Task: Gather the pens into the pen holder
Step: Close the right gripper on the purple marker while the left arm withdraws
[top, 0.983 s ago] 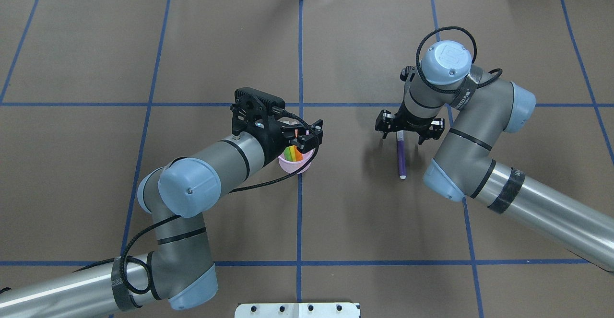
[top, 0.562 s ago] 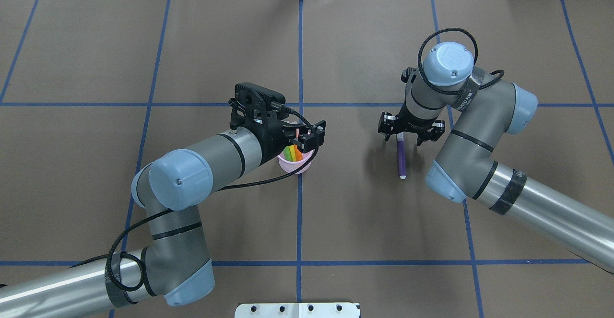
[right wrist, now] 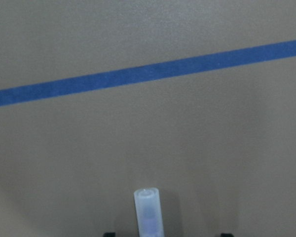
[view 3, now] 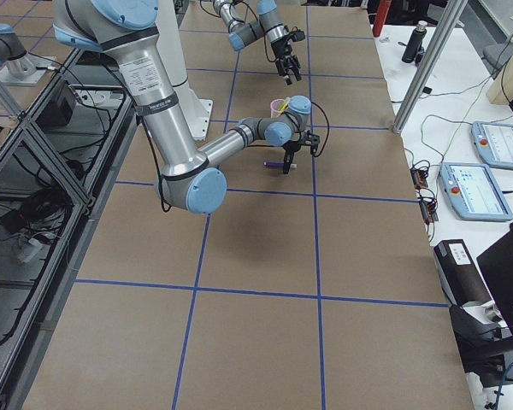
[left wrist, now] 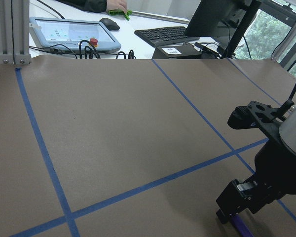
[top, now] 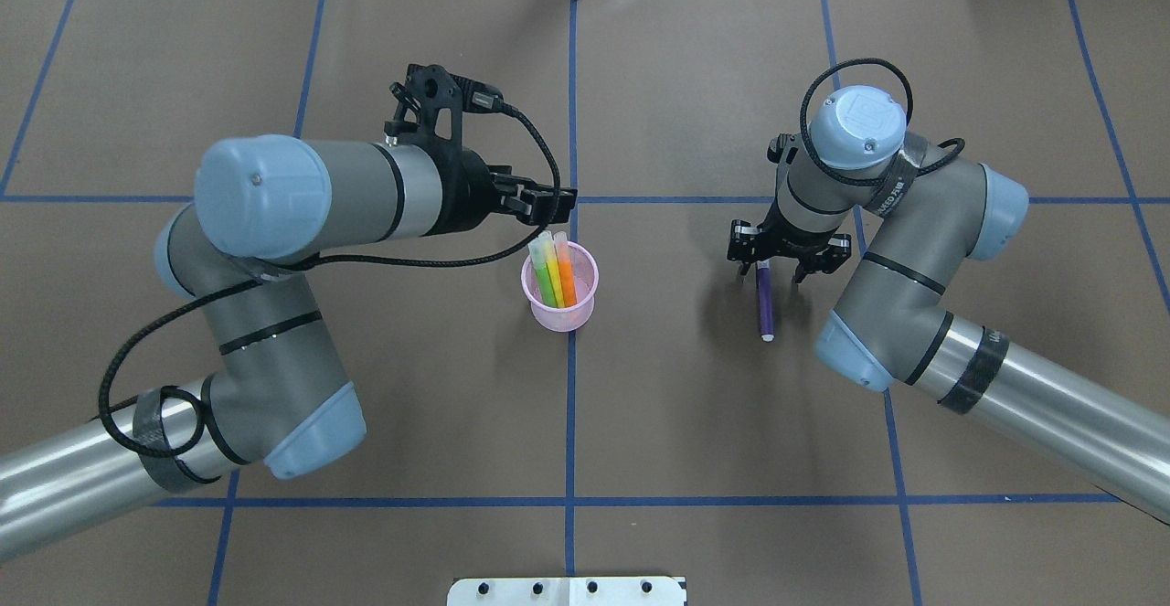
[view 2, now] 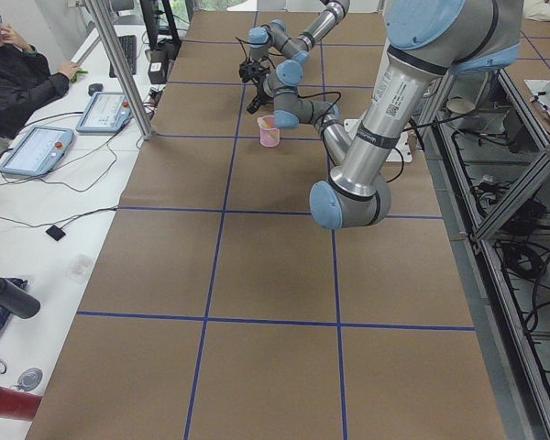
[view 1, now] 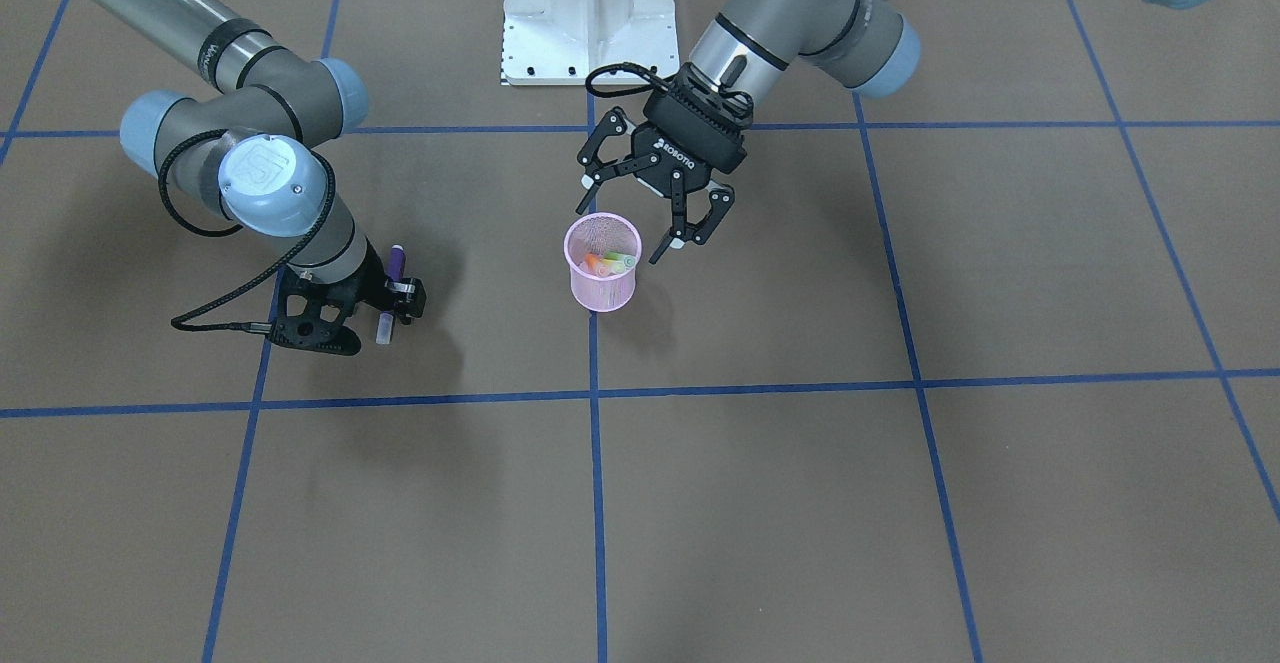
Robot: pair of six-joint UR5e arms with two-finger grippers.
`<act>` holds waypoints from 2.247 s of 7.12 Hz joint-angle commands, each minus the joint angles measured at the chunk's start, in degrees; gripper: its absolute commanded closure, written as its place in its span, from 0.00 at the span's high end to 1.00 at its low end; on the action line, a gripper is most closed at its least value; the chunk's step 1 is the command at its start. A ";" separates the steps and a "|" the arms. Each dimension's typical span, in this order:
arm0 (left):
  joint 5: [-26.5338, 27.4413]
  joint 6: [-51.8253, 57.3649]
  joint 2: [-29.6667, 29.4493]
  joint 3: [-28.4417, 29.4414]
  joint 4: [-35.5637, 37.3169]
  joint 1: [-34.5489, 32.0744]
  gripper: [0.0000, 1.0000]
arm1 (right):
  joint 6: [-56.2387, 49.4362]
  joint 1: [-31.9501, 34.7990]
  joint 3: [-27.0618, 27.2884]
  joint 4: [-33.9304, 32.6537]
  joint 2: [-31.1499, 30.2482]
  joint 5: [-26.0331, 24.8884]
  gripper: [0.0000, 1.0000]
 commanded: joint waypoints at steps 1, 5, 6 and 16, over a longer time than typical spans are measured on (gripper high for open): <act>-4.69 0.09 0.86 -0.78 2.24 -2.94 0.91 | -0.28 -0.60 0.02 0.00 0.14 -0.09 0.68; -4.78 0.09 0.95 -0.86 2.24 -3.29 0.86 | -1.51 -0.78 0.02 -0.09 0.05 0.00 0.25; -4.78 0.09 0.95 -0.86 2.32 -3.29 0.83 | -1.60 -0.78 0.02 -0.09 -0.04 -0.18 0.07; -10.71 0.17 1.21 -0.43 3.81 -6.86 0.79 | -3.18 4.92 12.02 -0.62 -1.18 -0.27 0.00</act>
